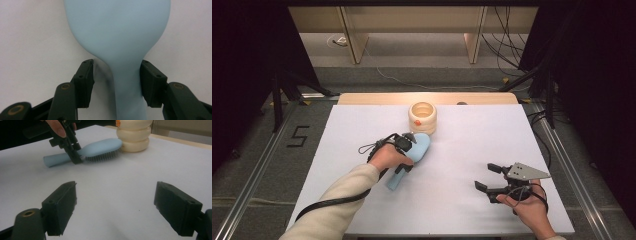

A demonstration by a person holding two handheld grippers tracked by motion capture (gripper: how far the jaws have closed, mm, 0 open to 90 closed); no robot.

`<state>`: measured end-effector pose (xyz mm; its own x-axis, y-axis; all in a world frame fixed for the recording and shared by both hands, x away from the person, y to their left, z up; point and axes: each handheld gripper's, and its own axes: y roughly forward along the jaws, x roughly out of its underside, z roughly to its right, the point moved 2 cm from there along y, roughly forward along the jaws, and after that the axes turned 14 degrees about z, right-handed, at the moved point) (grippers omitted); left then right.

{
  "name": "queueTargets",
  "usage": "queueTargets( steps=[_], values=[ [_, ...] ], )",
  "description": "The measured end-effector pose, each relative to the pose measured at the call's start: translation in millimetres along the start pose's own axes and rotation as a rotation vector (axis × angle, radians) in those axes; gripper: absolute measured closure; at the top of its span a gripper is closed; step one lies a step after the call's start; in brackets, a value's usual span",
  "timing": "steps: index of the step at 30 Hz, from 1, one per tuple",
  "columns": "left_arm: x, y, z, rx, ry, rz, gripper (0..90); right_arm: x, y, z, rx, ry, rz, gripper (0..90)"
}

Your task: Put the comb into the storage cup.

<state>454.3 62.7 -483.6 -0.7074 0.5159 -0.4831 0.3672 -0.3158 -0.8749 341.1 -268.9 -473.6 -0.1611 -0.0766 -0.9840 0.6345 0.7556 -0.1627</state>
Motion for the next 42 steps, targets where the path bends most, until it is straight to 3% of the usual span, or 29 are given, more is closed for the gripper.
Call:
queueTargets(
  steps=[15, 21, 26, 42],
  values=[
    [-2.8, -0.3, 3.9, 0.005, 0.012, -0.028, 59.2, 0.1, 0.0, -0.2, 0.001, 0.001, -0.003, 19.4],
    [0.5, -1.7, 3.9, -0.003, -0.021, 0.007, 68.3, 0.1, 0.0, 0.0, 0.002, 0.0, 0.0, 19.3],
    [4.2, -2.7, 1.6, 0.003, -0.059, 0.043, 69.3, 0.2, 0.2, -0.3, 0.003, 0.0, -0.005, 19.3],
    [10.3, -4.7, 2.1, 0.012, -0.03, 0.096, 69.6, 0.4, 0.4, 0.0, 0.003, 0.003, 0.0, 19.4]
  ],
)
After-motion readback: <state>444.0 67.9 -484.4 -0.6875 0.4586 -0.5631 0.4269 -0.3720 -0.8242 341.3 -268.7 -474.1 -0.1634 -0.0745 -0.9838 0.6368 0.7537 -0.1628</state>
